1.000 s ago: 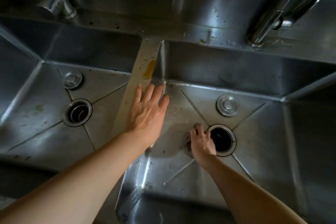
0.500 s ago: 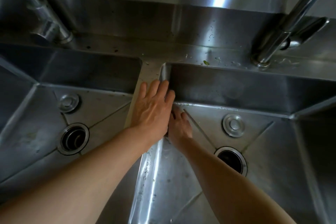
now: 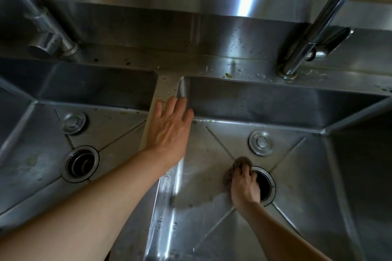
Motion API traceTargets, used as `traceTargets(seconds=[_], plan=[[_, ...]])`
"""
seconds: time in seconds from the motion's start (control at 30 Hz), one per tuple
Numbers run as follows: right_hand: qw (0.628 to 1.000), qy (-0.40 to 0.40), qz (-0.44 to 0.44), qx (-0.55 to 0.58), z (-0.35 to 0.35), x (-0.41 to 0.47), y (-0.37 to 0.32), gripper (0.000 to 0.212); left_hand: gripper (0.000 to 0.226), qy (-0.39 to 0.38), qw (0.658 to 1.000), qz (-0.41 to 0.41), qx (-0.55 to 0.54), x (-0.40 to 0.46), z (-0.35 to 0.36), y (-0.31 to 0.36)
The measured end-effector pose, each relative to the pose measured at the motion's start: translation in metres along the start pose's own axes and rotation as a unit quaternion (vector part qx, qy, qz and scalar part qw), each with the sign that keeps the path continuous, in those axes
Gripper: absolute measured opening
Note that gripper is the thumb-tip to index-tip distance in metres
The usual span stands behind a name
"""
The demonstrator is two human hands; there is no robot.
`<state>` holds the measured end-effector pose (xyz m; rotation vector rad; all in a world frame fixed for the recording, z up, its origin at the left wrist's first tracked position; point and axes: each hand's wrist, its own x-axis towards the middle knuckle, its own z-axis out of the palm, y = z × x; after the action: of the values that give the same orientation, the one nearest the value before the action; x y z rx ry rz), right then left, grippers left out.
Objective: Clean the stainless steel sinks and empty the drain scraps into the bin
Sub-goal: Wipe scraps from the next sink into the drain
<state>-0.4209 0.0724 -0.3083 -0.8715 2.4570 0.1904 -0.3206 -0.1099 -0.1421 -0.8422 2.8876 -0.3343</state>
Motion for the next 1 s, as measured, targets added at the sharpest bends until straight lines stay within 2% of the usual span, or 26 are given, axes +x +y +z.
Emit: traceTargets(seconds=[0.1,0.27,0.37,0.5,0.6,0.83,0.93,1.0], plan=[[1.000,0.000,0.002,0.015,-0.015,-0.003,0.009,0.039,0.061,0.002,1.000,0.006,-0.011,0.006,-0.006,0.001],[0.987,0.126,-0.092,0.037,-0.063,0.029,-0.029,0.038,0.067,-0.001,1.000,0.004,-0.006,0.026,-0.010,0.001],[0.976,0.158,-0.143,0.035,-0.080,0.070,-0.058,0.040,0.065,0.000,1.000,-0.002,-0.008,0.031,-0.003,-0.001],[0.974,0.085,-0.211,-0.021,-0.068,0.119,-0.072,0.054,0.065,0.015,1.000,-0.007,0.006,0.032,0.006,-0.002],[0.966,0.071,-0.246,-0.035,-0.050,0.126,-0.060,0.061,0.060,0.015,1.000,-0.003,0.006,0.034,0.008,-0.002],[0.967,0.017,-0.250,-0.039,-0.029,0.056,0.002,0.053,0.058,-0.014,1.000,-0.005,0.019,0.028,0.003,0.000],[0.969,0.051,-0.243,-0.014,-0.020,0.025,0.030,0.043,0.062,-0.021,1.000,-0.010,0.011,0.024,-0.001,0.005],[0.975,0.032,-0.216,-0.030,-0.015,0.013,0.045,0.036,0.066,-0.024,1.000,-0.003,-0.003,0.018,-0.004,0.015]])
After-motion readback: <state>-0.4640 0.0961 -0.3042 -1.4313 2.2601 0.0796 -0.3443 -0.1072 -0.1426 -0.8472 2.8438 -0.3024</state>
